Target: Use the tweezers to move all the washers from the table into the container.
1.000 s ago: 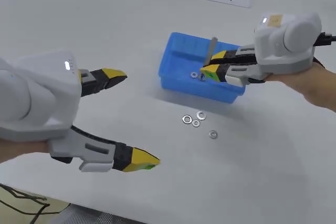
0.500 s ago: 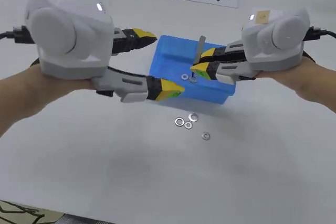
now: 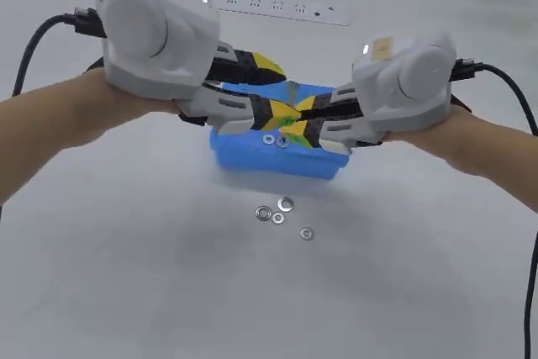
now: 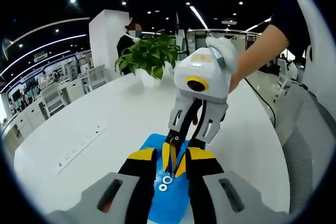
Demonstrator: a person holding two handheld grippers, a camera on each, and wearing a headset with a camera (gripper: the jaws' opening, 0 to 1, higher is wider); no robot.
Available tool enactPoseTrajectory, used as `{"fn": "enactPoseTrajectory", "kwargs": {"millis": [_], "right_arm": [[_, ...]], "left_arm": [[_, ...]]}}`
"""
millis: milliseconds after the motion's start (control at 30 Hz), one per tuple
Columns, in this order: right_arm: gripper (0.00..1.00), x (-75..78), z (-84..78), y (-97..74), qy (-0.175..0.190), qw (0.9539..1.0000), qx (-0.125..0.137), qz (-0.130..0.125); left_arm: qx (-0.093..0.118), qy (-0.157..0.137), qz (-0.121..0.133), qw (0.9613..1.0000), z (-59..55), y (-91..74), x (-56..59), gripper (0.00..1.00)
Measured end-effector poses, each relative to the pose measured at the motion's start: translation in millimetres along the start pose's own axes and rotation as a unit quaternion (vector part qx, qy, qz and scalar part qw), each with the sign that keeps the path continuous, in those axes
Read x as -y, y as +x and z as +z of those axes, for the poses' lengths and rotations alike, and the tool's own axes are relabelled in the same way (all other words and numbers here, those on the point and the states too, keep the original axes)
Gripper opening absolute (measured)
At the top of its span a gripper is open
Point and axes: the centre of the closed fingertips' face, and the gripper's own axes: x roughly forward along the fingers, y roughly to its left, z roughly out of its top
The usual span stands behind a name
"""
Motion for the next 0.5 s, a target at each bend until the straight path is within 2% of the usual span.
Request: {"fn": "enactPoseTrajectory", "kwargs": {"millis": [133,233,500], "right_arm": [[0.1,-1.3,-1.4,-0.9,-0.003,1.0,-0.003,0.002],[0.1,-3.2,-1.4,-1.1,-0.003,1.0,-0.003,0.004],[0.1,-7.3,-1.3,-0.9,-0.011,0.9999,-0.006,0.01]], "left_arm": [[-0.006,0.013,-0.015,0.9998,0.7,-0.4,3.8,0.24],[-0.013,0.021,-0.028,0.9993,-0.8,-2.0,7.3,0.17],[-0.019,0.039,-0.035,0.9985,-0.6,-2.4,11.4,0.08]]}}
